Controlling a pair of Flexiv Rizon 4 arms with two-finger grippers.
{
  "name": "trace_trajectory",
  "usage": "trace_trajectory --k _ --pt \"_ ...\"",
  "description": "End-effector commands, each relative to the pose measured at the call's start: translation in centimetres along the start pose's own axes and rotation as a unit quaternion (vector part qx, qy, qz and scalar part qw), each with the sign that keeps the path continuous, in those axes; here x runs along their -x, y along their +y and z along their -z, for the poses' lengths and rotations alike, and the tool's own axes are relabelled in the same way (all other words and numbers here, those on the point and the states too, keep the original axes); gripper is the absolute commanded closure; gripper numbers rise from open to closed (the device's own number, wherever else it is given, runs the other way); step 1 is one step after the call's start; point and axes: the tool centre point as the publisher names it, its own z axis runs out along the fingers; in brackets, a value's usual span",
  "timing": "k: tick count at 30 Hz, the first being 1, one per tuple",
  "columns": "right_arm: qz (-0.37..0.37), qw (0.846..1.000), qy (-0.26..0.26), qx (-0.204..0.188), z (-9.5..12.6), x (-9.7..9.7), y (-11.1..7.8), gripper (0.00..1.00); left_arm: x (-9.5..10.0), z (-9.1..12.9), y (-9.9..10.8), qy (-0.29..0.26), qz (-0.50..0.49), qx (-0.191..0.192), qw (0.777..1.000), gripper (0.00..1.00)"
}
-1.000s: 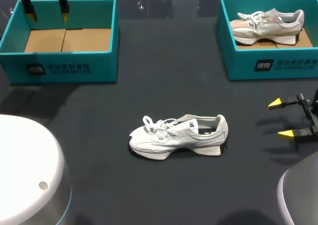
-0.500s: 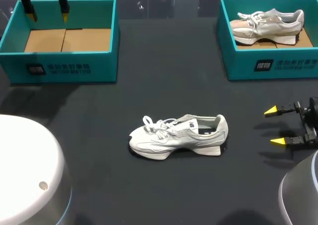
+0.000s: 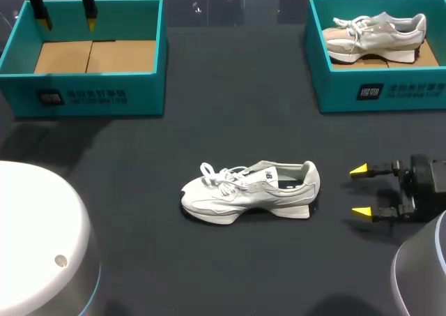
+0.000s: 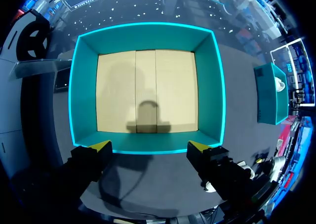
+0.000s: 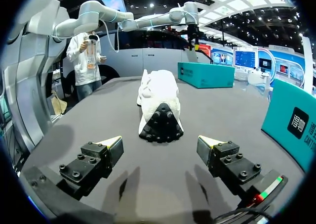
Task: Take the shoe out of the shoebox, open the shoe tongue, remove and reinsert the insole, then place the shoe into the shoebox
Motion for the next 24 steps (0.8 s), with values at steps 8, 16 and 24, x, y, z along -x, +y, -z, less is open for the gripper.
trace_trajectory --k 8,16,24 --pt "-0.019 0.999 -0.035 -0.012 -3.1 -0.7 1.0 0.00 0.0 0.1 0.0 0.000 0.000 0.001 1.000 0.00" --pt "-0.017 0.999 -0.031 -0.005 -5.1 -0.4 0.9 0.00 0.0 0.1 0.0 0.000 0.000 0.001 1.000 0.00" --pt "-0.017 0.999 -0.027 -0.004 -6.2 0.1 0.9 0.00 0.0 0.1 0.0 0.000 0.000 0.001 1.000 0.00"
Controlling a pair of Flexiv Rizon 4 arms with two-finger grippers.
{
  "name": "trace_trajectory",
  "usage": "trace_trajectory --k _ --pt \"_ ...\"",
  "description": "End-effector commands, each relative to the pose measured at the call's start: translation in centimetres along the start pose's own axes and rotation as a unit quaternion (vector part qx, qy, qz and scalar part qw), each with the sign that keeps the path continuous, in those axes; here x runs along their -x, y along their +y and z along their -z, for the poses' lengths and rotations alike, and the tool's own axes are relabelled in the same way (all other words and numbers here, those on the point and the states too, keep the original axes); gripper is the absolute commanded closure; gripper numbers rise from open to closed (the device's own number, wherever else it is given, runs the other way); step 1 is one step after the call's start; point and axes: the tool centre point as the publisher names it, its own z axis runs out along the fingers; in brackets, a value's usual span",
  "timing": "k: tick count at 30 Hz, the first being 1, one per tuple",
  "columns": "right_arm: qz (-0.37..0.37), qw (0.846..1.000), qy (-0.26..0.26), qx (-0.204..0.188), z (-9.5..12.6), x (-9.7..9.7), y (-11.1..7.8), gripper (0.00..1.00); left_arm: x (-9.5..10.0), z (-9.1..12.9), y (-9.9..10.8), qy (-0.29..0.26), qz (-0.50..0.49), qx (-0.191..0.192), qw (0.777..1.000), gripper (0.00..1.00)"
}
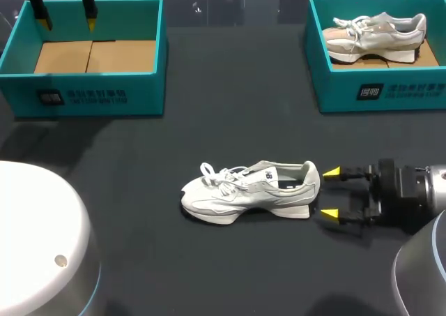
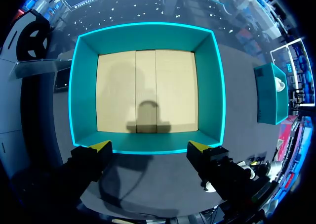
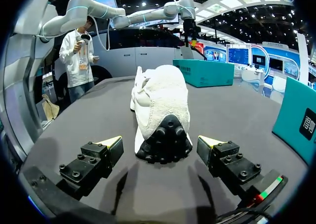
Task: Take the shoe out of the shoebox, open the shoe tongue, remove and reinsert the insole, then place the shoe into the shoebox
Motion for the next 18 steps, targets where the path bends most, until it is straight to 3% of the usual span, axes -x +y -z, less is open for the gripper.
trace_trajectory --k 1,18 --pt "0.000 1.000 0.002 0.000 -0.8 0.7 0.0 0.00 0.0 0.1 0.0 0.000 0.000 0.001 1.000 0.00" --pt "0.001 1.000 0.025 0.009 -3.0 0.5 0.3 0.00 0.0 0.1 0.0 0.000 0.000 0.001 1.000 0.00"
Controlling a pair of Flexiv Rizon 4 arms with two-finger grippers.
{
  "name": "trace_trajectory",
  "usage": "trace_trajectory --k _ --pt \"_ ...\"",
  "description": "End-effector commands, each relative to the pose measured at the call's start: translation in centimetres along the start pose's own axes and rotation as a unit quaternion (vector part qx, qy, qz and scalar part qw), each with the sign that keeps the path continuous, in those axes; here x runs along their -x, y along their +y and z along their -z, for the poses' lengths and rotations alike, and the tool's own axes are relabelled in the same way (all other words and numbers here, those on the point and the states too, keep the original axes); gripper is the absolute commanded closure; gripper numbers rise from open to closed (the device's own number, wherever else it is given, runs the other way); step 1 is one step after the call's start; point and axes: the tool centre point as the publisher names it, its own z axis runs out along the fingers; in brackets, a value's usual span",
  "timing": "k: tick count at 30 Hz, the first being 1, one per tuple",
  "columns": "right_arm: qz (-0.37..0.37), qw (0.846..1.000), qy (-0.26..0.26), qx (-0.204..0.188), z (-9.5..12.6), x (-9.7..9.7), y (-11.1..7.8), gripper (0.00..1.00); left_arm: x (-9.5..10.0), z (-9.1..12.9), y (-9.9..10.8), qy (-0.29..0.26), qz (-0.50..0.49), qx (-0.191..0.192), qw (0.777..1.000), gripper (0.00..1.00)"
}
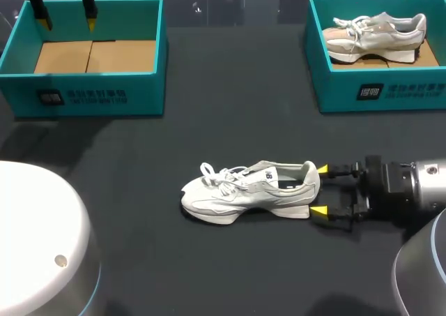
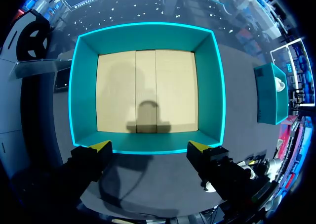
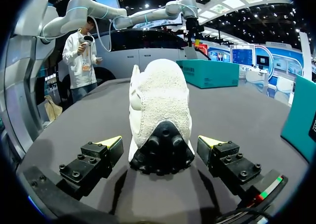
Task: Take the shoe out of the shoebox, open the shoe tongue, remove and reinsert the insole, then place the shoe into the shoebox
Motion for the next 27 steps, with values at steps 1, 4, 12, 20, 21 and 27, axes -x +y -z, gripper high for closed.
trace_trajectory --k 1,4,12,20,21,27 --pt "0.000 1.000 0.003 0.000 -0.8 0.1 0.1 0.00 0.0 0.1 0.0 0.000 0.000 0.001 1.000 0.00" --pt "0.000 1.000 0.007 0.002 -1.2 0.0 0.2 0.00 0.0 0.1 0.0 0.000 0.000 0.001 1.000 0.00" --pt "0.000 1.000 0.014 0.005 -2.2 -0.2 0.3 0.00 0.0 0.1 0.0 0.000 0.000 0.001 1.000 0.00" --pt "0.003 1.000 0.018 0.008 -3.3 -0.1 0.3 0.00 0.0 0.1 0.0 0.000 0.000 0.001 1.000 0.00" --pt "0.004 1.000 0.019 0.009 -3.4 -0.1 0.3 0.00 0.0 0.1 0.0 0.000 0.000 0.001 1.000 0.00" --pt "0.009 1.000 0.024 0.010 -4.0 -0.1 0.7 0.00 0.0 0.1 0.0 0.000 0.000 0.001 1.000 0.00"
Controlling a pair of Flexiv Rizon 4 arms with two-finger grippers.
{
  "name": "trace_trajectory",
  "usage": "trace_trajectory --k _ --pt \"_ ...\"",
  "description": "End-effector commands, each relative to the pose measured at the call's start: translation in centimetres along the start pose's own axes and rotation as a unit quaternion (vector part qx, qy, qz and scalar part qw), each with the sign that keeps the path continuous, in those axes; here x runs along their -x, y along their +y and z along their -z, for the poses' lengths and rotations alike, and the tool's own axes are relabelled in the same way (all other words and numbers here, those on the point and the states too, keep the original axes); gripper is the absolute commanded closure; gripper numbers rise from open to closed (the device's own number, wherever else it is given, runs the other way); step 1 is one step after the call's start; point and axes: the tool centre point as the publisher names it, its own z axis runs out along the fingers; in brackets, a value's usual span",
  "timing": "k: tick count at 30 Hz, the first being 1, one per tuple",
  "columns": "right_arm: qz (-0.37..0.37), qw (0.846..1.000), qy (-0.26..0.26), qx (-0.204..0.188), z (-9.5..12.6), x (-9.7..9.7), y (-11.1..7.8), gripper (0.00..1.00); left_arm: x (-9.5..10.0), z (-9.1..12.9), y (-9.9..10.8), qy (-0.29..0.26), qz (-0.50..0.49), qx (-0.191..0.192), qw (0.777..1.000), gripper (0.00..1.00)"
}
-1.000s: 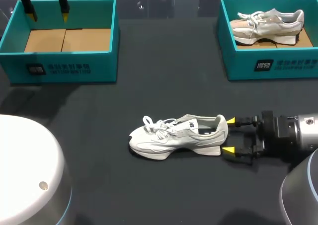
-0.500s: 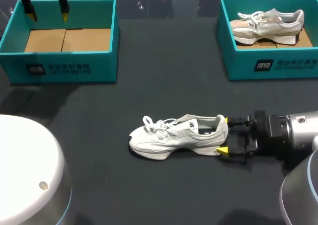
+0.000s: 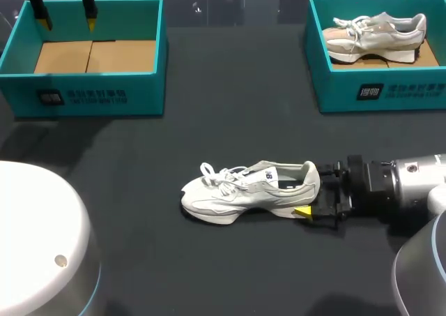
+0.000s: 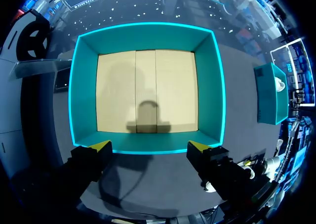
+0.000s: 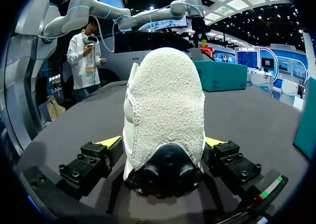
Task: Take the shoe out of the shoebox, open the shoe tongue, remove and reinsert the insole, then place the shoe into the shoebox
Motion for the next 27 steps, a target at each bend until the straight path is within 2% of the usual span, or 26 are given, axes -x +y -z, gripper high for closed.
trace_trajectory --k 1,2,3,5,6,16,27 --pt "0.002 1.000 0.002 -0.002 -0.6 0.2 0.1 0.00 0.0 0.1 0.0 0.000 0.000 0.001 1.000 0.00" --pt "0.002 1.000 0.002 -0.001 -0.7 0.2 0.1 0.06 0.0 0.1 0.0 0.000 0.000 0.001 1.000 0.00" --pt "0.003 1.000 0.003 -0.001 -0.8 0.2 0.1 0.36 0.0 0.1 0.0 0.000 0.000 0.001 1.000 0.00" --pt "0.004 1.000 0.005 0.000 -0.9 0.2 0.1 0.74 0.0 0.1 0.0 0.000 0.000 0.001 1.000 0.00" --pt "0.005 1.000 0.007 0.000 -1.0 0.3 0.2 1.00 0.0 0.1 0.0 0.000 0.000 0.001 1.000 0.00" --pt "0.017 0.999 0.030 -0.003 -1.6 0.8 0.4 1.00 0.0 0.1 0.0 0.000 0.000 0.001 1.000 0.00" --pt "0.015 0.999 0.035 0.006 -1.7 0.4 0.5 1.00 0.0 0.1 0.0 0.000 0.000 0.001 1.000 0.00"
